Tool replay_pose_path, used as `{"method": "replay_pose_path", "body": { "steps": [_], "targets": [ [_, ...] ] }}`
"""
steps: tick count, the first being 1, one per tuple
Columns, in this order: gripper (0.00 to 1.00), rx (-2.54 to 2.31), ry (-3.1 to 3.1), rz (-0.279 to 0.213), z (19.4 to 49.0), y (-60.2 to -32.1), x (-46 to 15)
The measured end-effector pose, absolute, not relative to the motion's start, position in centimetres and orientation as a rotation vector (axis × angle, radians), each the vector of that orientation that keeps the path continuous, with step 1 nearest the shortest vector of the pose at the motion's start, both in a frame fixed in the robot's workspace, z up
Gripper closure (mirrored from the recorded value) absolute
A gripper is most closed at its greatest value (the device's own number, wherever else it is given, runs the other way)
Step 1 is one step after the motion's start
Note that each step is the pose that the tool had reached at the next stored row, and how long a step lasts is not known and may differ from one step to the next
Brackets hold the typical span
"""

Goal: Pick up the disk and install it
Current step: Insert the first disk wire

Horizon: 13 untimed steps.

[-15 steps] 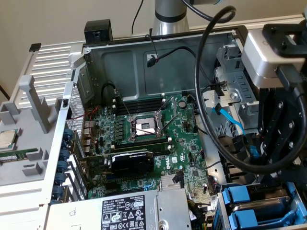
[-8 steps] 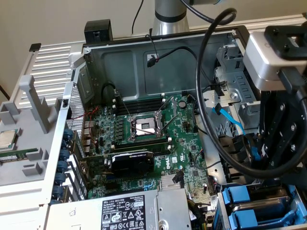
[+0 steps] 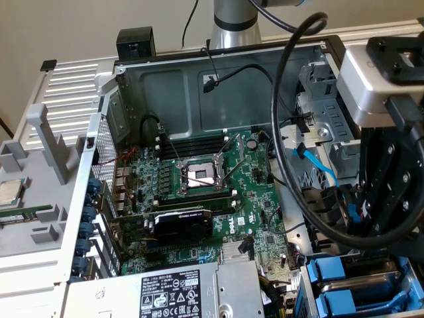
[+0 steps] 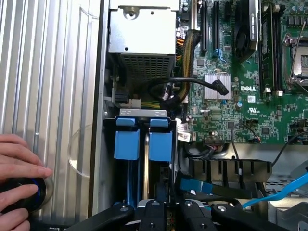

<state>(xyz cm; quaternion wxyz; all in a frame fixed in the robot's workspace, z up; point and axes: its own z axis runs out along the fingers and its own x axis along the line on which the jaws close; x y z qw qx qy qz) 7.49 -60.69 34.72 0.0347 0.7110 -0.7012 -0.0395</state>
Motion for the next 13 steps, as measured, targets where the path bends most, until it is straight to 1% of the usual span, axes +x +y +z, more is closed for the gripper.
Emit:
{"method": "replay_pose_path", "body": {
  "steps": [4, 10, 13],
  "targets": [
    [0.83, 2.195, -2.164, -0.103, 34.56, -60.69, 7.5],
    [0.83, 2.195, -2.165, -0.099, 34.44, -60.69, 7.38],
    [0.83, 2.19, -2.16, -0.087, 34.45, -60.55, 7.34]
  ]
}}
